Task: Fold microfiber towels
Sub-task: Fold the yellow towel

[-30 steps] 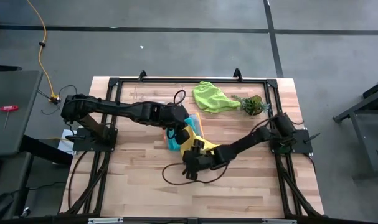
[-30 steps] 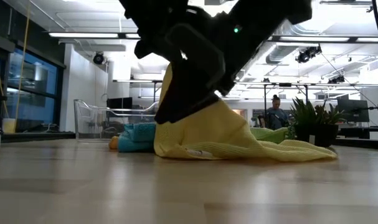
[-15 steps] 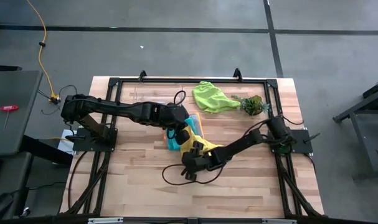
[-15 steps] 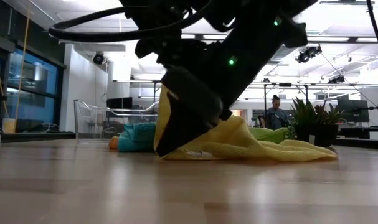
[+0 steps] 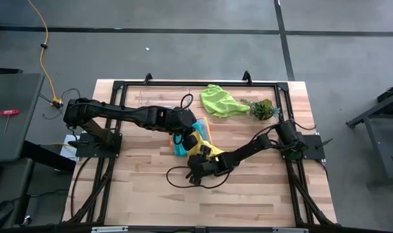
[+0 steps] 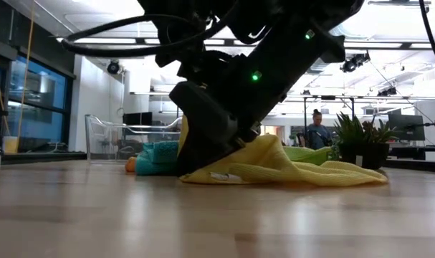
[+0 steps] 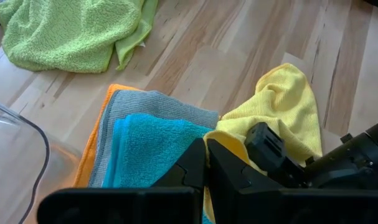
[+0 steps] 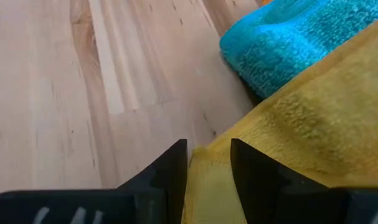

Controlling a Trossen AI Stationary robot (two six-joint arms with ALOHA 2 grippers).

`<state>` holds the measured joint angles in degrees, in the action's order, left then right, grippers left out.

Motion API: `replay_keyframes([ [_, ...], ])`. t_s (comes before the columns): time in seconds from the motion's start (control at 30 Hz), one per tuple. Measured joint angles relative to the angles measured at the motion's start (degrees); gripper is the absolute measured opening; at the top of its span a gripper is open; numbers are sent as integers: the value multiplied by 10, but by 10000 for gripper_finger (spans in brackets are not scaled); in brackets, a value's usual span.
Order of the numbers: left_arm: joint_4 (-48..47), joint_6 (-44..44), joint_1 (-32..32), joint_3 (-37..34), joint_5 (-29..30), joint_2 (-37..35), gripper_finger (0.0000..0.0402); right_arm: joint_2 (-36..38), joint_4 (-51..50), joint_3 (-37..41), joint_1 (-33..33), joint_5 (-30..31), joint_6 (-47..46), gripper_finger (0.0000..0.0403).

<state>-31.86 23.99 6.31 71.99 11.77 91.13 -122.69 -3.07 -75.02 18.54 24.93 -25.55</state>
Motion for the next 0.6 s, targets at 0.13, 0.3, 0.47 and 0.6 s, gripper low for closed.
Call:
replay_keyframes([
  [0.13,0,0,0,0,0,0,0,0,0,0,0,-2,1,108],
  [0.3,0,0,0,0,0,0,0,0,-1,0,2,-17,1,66],
  [0.47,0,0,0,0,6,0,0,0,-1,0,2,-19,-31,7],
  [0.6,0,0,0,0,7,0,0,2,-13,0,2,-19,-57,7],
])
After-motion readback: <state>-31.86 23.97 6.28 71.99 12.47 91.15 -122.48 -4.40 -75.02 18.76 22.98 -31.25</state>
